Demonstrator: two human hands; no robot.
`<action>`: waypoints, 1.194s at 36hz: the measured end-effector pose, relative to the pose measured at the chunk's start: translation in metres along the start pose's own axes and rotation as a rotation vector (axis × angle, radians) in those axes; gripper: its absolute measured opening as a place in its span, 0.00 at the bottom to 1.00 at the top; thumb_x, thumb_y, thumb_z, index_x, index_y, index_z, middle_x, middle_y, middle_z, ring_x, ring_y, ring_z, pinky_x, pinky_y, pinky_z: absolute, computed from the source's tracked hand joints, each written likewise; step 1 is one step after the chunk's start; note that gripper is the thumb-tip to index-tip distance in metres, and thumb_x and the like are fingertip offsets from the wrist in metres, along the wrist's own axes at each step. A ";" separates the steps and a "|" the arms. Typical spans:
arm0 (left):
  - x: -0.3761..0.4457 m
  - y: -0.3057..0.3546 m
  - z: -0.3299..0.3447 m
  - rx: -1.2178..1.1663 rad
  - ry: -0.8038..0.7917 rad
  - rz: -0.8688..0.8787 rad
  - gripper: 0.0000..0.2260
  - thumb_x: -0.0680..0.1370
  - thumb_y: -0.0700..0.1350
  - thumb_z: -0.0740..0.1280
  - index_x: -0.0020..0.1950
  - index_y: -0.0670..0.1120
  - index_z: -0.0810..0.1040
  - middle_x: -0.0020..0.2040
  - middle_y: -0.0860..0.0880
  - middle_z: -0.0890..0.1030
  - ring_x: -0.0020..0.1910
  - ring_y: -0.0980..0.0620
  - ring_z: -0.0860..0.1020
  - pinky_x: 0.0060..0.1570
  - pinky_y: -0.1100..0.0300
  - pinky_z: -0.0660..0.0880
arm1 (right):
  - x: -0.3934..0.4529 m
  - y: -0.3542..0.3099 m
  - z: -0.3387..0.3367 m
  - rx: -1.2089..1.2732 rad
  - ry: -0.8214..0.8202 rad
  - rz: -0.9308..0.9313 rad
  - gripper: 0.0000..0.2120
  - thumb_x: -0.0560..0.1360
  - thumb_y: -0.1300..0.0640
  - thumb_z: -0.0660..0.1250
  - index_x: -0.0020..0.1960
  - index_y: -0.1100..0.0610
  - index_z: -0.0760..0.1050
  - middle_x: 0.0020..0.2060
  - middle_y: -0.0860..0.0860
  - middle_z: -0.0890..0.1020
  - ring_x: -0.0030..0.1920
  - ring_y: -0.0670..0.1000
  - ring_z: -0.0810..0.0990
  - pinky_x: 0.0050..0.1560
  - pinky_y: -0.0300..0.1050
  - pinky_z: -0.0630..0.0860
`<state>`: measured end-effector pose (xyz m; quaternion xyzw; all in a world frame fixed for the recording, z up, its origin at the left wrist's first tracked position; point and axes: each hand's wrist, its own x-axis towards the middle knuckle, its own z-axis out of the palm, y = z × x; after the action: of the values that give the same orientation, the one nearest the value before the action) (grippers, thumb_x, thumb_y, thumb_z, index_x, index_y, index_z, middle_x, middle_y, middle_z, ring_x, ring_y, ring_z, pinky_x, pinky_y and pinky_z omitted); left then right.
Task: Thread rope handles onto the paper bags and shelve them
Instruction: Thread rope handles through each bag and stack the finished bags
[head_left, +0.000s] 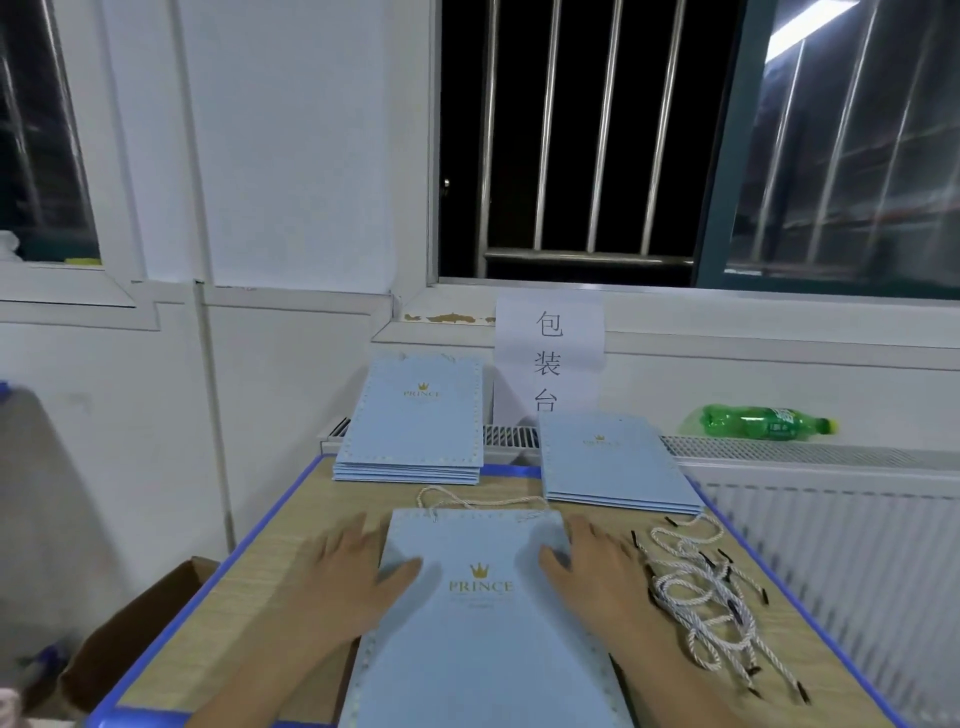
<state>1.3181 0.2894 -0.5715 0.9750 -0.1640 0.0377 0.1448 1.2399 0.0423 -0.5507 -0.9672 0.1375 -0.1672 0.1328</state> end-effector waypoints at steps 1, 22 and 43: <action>-0.008 -0.005 0.000 0.003 -0.081 0.018 0.52 0.60 0.81 0.38 0.78 0.54 0.49 0.79 0.50 0.49 0.77 0.53 0.44 0.74 0.51 0.41 | -0.006 0.002 0.000 0.033 -0.034 0.007 0.22 0.78 0.42 0.55 0.66 0.54 0.65 0.53 0.48 0.79 0.57 0.51 0.77 0.59 0.45 0.68; -0.001 0.018 -0.078 -1.358 0.000 0.055 0.31 0.72 0.37 0.72 0.71 0.56 0.68 0.61 0.51 0.80 0.56 0.47 0.81 0.52 0.50 0.79 | 0.013 -0.021 -0.050 1.400 -0.187 0.181 0.31 0.77 0.62 0.63 0.76 0.46 0.56 0.67 0.42 0.69 0.66 0.48 0.70 0.65 0.48 0.68; 0.062 0.027 -0.118 -1.554 0.188 0.073 0.15 0.78 0.29 0.56 0.60 0.40 0.75 0.53 0.47 0.81 0.52 0.53 0.79 0.52 0.64 0.77 | 0.090 -0.066 -0.063 1.511 0.049 0.068 0.09 0.80 0.65 0.58 0.58 0.58 0.71 0.46 0.54 0.79 0.37 0.52 0.78 0.28 0.37 0.77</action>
<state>1.3644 0.2806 -0.4438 0.5810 -0.1625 -0.0008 0.7975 1.3130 0.0628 -0.4475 -0.6043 0.0182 -0.2334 0.7615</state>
